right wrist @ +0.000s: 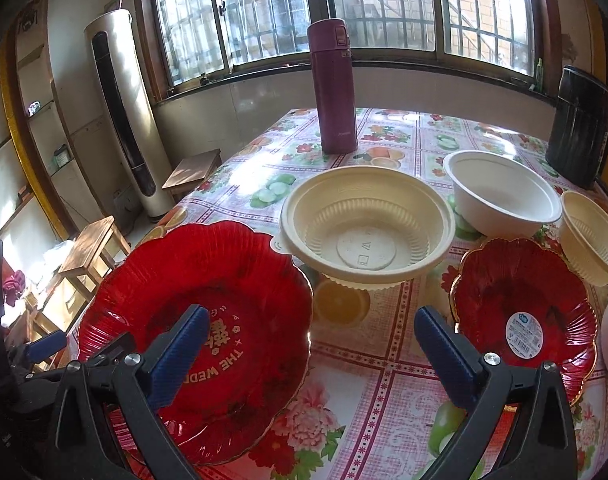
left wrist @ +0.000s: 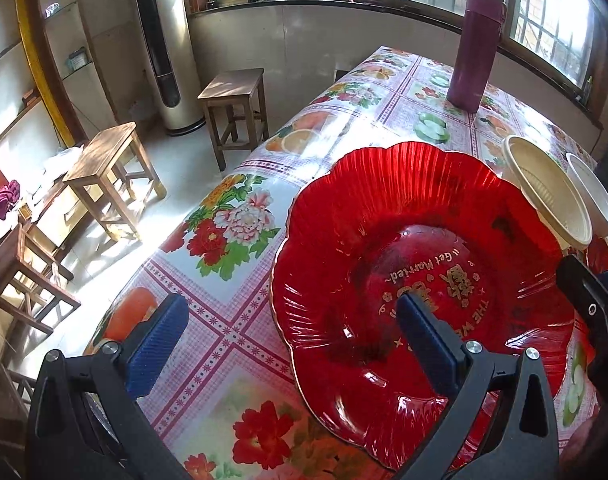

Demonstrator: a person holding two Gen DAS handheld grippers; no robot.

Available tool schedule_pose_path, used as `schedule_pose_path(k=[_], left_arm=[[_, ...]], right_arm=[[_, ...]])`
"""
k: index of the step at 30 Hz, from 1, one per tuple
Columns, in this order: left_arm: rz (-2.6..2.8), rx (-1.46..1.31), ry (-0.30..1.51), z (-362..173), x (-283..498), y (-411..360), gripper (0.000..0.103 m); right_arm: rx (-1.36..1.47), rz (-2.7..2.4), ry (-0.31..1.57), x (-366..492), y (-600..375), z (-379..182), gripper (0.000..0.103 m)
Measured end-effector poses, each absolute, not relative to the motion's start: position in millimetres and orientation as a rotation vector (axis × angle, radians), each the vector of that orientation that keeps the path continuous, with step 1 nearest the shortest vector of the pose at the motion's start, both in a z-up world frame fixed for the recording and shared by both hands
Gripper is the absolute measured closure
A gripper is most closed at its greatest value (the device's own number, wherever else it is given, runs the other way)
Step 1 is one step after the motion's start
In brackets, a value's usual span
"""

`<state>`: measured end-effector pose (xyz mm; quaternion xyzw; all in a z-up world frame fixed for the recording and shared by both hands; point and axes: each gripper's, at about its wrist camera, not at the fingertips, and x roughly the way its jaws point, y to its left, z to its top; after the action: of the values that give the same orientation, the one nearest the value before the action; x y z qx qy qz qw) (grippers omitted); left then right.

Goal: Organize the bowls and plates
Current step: 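Close the left gripper on the large red plate rim and lift it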

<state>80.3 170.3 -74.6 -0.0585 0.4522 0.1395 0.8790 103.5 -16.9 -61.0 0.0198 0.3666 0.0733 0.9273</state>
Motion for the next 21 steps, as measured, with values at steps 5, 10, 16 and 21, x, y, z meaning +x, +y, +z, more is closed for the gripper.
schedule_pose_path(k=[5, 10, 16, 21], left_arm=[[0.291, -0.14, 0.996, -84.2, 86.4, 170.2, 0.0], [0.297, -0.141, 1.012, -86.3, 88.6, 169.8, 0.0], [0.308, -0.128, 1.034, -87.1, 94.4, 167.6, 0.001], [0.331, -0.087, 1.004, -84.4, 91.8, 165.1, 0.031]], right_arm=[[0.067, 0.164, 0.83, 115.2, -18.3, -76.0, 0.0], [0.087, 0.174, 0.882, 123.9, -20.5, -89.7, 0.001], [0.123, 0.188, 0.936, 133.8, -21.1, -101.8, 0.016], [0.133, 0.181, 0.905, 131.5, -24.4, -102.5, 0.062]])
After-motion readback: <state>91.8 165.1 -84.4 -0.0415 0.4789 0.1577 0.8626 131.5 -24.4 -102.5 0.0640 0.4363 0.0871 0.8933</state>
